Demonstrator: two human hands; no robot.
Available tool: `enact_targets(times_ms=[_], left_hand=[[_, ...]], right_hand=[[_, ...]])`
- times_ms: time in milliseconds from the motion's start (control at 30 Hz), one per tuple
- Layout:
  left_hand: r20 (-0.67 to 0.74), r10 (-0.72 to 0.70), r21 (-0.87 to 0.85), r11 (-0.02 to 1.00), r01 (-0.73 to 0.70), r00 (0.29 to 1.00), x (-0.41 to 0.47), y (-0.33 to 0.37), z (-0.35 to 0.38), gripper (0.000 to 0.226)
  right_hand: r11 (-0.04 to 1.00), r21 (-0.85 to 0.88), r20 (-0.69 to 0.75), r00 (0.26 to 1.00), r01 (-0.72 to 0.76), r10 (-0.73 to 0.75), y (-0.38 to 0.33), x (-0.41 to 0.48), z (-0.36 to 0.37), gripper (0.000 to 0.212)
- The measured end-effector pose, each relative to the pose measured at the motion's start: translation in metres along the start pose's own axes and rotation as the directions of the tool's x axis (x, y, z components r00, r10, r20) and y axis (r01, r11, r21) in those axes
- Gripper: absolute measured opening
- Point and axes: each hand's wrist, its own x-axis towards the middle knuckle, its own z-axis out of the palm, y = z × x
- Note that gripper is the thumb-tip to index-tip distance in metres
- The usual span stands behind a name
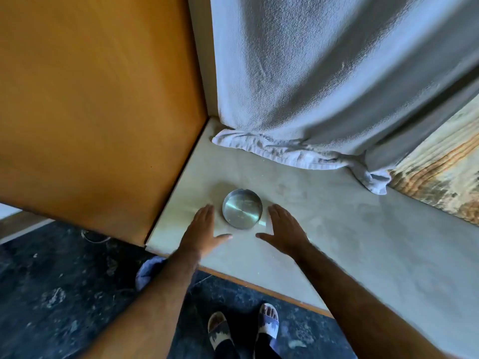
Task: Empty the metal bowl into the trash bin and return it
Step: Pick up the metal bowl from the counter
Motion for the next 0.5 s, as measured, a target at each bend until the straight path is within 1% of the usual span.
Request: enact_targets(times_ms=[100,167,300,433,500], left_hand=[[-0.06,0.053,-0.148,0.987,-0.062,0.997,0.012,0.009,-0.002,0.096],[-0.076,0.055,-0.209,0.975,-0.07,0.996,0.018,0.018,-0.004,0.091],[-0.127,0.06,-0.271,0.958,-0.093,0.99,0.022,0.026,-0.004,0.091],[-0.128,0.069,-0.33,0.938,-0.108,0.989,0.024,0.024,-0.004,0.091],[-0.127,0.078,-0.36,0.925,-0.119,0.989,0.022,0.023,-0.007,0.091]], right_hand=[[0.981,0.195,-0.029,0.999,-0.019,0.025,-0.011,0.011,-0.009,0.094],[0.969,0.245,-0.051,0.998,-0.026,0.04,-0.017,0.016,-0.008,0.095],[0.954,0.298,-0.124,0.99,-0.023,0.063,-0.021,0.021,0.006,0.094],[0.903,0.429,-0.173,0.979,-0.019,0.103,-0.024,0.023,0.007,0.087],[0.879,0.477,-0.175,0.978,-0.018,0.115,-0.026,0.021,0.005,0.088]])
